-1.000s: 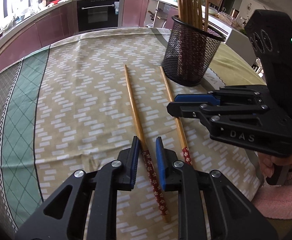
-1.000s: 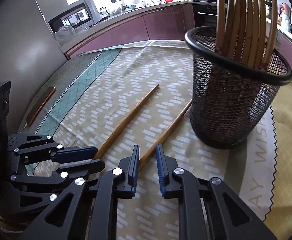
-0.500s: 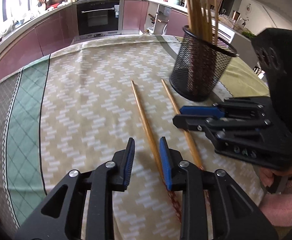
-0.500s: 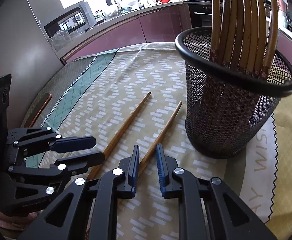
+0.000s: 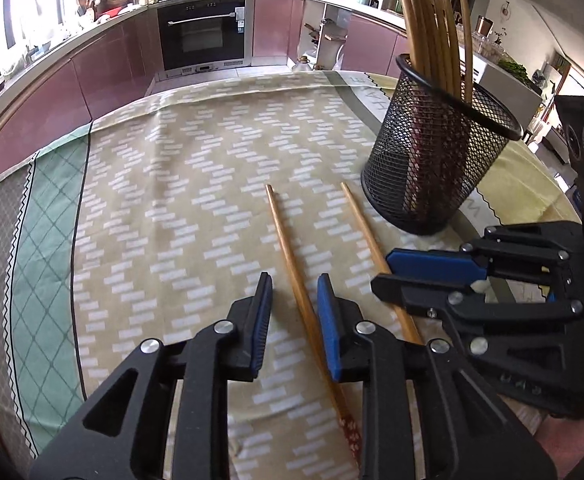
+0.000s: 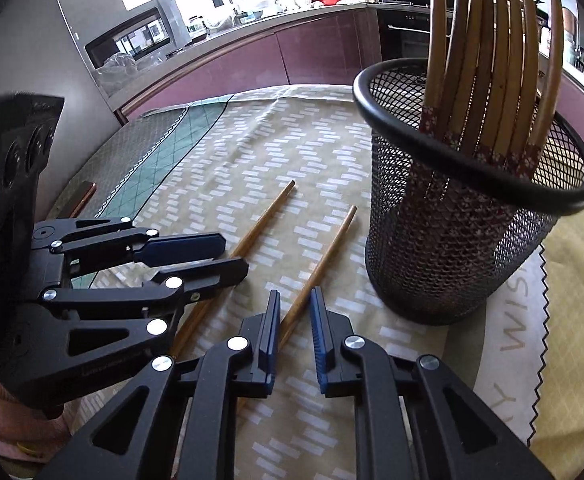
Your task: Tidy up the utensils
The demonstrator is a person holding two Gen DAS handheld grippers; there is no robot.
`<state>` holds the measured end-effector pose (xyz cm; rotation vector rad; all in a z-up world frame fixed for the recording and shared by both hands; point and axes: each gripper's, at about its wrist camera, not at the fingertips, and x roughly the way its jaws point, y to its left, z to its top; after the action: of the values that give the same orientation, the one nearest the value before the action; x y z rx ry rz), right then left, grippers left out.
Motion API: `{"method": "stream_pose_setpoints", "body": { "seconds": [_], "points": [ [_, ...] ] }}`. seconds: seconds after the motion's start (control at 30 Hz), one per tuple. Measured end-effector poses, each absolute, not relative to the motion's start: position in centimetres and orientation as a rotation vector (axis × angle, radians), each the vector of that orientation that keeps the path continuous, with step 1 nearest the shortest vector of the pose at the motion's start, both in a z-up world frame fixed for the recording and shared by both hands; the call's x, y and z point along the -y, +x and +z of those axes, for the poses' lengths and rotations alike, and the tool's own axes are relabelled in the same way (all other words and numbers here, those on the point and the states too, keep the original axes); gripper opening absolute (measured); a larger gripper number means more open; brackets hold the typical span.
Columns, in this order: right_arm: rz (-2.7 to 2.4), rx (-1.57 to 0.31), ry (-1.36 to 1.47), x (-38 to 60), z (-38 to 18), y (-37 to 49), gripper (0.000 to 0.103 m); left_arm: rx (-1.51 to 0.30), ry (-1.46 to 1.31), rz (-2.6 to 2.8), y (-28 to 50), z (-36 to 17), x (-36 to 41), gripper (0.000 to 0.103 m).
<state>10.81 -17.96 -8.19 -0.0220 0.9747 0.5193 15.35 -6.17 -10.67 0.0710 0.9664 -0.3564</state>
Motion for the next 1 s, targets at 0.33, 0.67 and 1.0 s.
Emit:
{"method": "stream_pose_setpoints", "body": {
  "seconds": [0.33,0.67,1.0],
  "points": [
    [0.519,-0.969,-0.001,18.4,-8.2,10.7,0.007,-0.960,0.056,-0.328,15.5,-10.9,6.6,0.009],
    [0.501,-0.976,-0.029,18.9,-8.3,10.3,0.008,-0.962,0.058,-0.326,15.1,-10.8,6.5,0.010],
    [0.501,-0.966,0.003,19.5,-8.4,10.0,0.006,-0.959,0.060,-0.313,15.2,-10.8,6.7,0.008]
  ]
}}
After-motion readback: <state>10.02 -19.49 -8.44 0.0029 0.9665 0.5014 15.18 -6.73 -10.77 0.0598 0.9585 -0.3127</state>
